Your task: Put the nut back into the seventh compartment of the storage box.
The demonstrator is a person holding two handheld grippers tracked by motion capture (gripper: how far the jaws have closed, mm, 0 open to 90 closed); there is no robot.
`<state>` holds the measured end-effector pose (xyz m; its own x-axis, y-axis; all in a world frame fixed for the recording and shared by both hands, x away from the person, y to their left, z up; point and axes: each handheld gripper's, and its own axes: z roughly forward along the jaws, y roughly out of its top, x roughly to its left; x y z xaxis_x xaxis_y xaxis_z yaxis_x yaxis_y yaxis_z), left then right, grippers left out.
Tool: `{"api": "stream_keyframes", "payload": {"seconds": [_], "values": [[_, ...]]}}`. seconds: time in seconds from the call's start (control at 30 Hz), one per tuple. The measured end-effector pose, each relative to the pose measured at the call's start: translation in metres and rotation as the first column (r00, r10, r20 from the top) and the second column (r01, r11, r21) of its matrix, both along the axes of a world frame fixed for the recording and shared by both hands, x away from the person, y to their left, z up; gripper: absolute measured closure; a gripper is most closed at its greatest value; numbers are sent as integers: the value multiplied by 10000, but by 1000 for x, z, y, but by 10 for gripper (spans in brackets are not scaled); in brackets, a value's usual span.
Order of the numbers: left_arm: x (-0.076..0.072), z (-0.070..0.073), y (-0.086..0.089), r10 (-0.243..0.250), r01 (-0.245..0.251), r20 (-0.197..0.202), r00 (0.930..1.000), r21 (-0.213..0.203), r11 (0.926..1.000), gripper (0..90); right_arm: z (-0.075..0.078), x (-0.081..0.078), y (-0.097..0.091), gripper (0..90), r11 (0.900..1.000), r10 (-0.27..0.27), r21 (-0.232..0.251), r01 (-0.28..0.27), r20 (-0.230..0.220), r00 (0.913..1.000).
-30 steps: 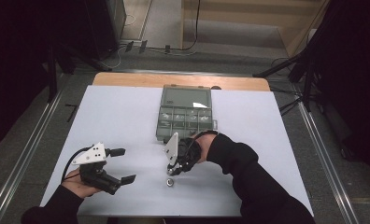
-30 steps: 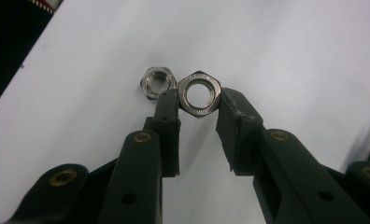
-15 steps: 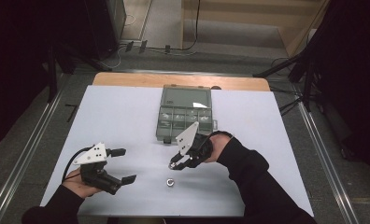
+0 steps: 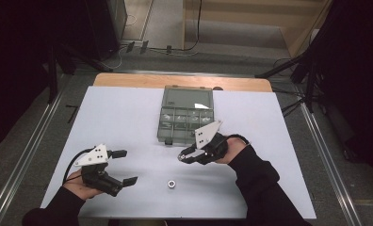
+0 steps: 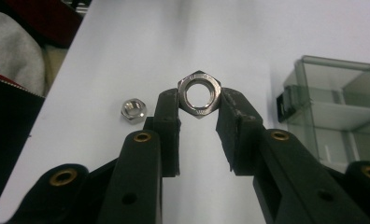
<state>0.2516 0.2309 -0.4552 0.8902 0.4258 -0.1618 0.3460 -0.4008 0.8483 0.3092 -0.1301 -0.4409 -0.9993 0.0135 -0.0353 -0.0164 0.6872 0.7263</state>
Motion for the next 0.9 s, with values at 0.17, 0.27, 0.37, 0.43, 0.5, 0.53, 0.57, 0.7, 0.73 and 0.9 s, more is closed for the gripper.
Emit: {"api": "stream_keyframes", "payload": {"seconds": [0.17, 0.27, 0.37, 0.43, 0.5, 0.53, 0.57, 0.7, 0.73, 0.9], "values": [[0, 0, -1, -28, 28, 7, 10000, -28, 10000, 0, -2, 2, -10, 717, 9983, -589, 55, 588, 298, 9978], [0, 1, -1, -82, 82, 17, 10000, -11, 10000, 0, -2, 5, -16, 718, 9928, -1168, 320, 1156, 377, 9924], [0, 0, -1, -59, 59, 26, 10000, -26, 10000, 0, -4, 10, -22, 718, 9845, -1718, 388, 1709, 187, 9850], [0, 1, 0, -56, 56, 44, 10000, -23, 10000, 0, -6, 13, -25, 718, 9769, -2097, 415, 2094, 31, 9778], [0, 1, 0, -68, 68, 36, 10000, -19, 10000, 0, -7, 16, -27, 717, 9677, -2489, 407, 2490, -65, 9685], [0, 1, 0, -67, 67, 29, 10000, -42, 10000, 0, -8, 18, -28, 718, 9647, -2589, 456, 2593, -150, 9658], [0, 1, 0, -67, 67, 29, 10000, -42, 10000, 0, -8, 18, -28, 718, 9647, -2589, 456, 2593, -150, 9658], [0, 1, -1, -100, 100, 33, 9999, -37, 9999, 0, -10, 24, -31, 717, 9432, -3275, 528, 3281, -196, 9447], [0, 1, -1, -105, 105, 26, 9999, -15, 9999, 0, -10, 26, -32, 717, 9388, -3394, 563, 3398, -178, 9405], [0, 1, -1, -116, 116, 17, 9999, -21, 9999, 0, -13, 33, -34, 717, 9137, -4008, 567, 4024, -386, 9154]]}}
